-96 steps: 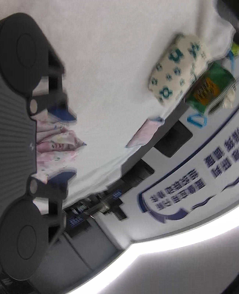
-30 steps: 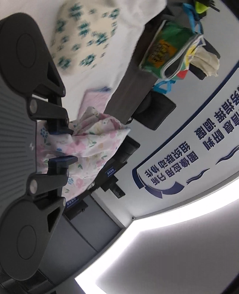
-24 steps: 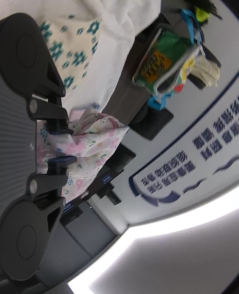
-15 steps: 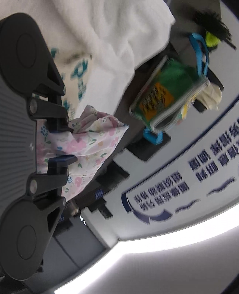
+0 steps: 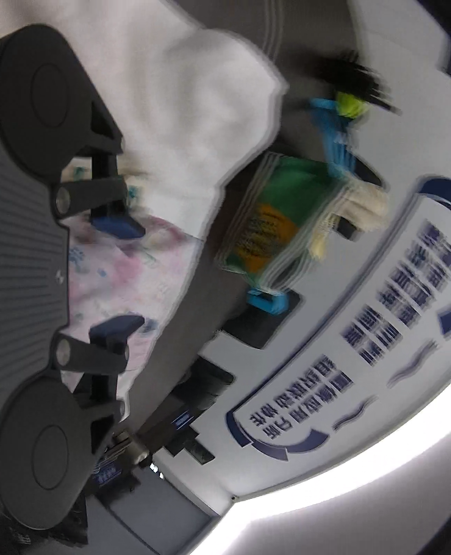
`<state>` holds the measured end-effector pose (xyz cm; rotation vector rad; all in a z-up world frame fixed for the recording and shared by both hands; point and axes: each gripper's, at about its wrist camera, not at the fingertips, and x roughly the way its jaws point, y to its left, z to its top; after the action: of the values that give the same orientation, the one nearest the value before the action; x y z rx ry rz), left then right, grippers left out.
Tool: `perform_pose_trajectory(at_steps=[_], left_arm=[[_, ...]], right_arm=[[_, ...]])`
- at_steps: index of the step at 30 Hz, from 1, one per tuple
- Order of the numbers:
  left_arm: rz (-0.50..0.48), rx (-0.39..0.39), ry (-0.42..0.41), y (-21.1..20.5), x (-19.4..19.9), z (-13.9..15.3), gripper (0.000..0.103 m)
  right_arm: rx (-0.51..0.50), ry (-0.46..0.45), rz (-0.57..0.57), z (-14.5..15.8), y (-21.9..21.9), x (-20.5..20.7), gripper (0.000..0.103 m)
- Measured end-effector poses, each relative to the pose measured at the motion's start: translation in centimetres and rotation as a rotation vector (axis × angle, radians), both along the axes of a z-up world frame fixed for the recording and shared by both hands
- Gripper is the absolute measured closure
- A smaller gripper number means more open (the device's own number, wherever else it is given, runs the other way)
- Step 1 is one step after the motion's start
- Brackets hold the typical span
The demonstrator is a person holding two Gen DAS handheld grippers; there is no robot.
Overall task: Fold clothes
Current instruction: 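Carry the folded dress with both grippers onto the cream flowered pillow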
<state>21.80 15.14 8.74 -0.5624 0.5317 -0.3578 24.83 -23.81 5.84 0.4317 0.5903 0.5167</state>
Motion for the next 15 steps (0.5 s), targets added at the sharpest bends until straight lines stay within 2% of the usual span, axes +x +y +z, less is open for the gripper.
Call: perform_pose_trajectory(at_steps=[1, 3, 4, 5, 6, 8, 11, 13, 15], left_arm=[[0.020, 0.009, -0.004, -0.3, 0.2, 0.5, 0.041], [0.040, 0.023, 0.048, -0.9, 1.4, 0.2, 0.042], [0.053, 0.025, 0.086, -1.1, 2.2, -0.5, 0.048], [0.069, 0.013, 0.130, -1.2, 2.7, -1.3, 0.061], [0.065, -0.010, 0.166, -1.2, 3.1, -2.1, 0.065], [0.037, -0.067, 0.162, -1.0, 2.4, -2.7, 0.069], [0.035, -0.088, 0.144, -0.5, 1.1, -2.1, 0.073], [0.060, -0.051, 0.169, -0.4, 1.2, -2.1, 0.072], [0.091, -0.005, 0.201, -0.6, 1.8, -2.6, 0.059]], right_arm=[[0.006, 0.004, -0.009, 0.0, -0.1, 0.3, 0.049], [0.018, 0.012, -0.026, 0.1, -0.2, 1.0, 0.050], [0.024, 0.016, -0.035, 0.2, -0.3, 1.3, 0.050], [0.030, 0.019, -0.044, 0.2, -0.4, 1.6, 0.061], [0.037, 0.034, -0.046, 0.1, -0.3, 2.1, 0.082], [0.076, 0.102, -0.022, -1.0, 0.4, 3.3, 0.090], [0.164, 0.149, 0.039, -1.7, 0.6, 3.9, 0.093], [0.130, 0.154, 0.042, -1.9, 1.0, 4.0, 0.093], [0.089, 0.144, 0.033, -1.9, 1.4, 4.0, 0.089]])
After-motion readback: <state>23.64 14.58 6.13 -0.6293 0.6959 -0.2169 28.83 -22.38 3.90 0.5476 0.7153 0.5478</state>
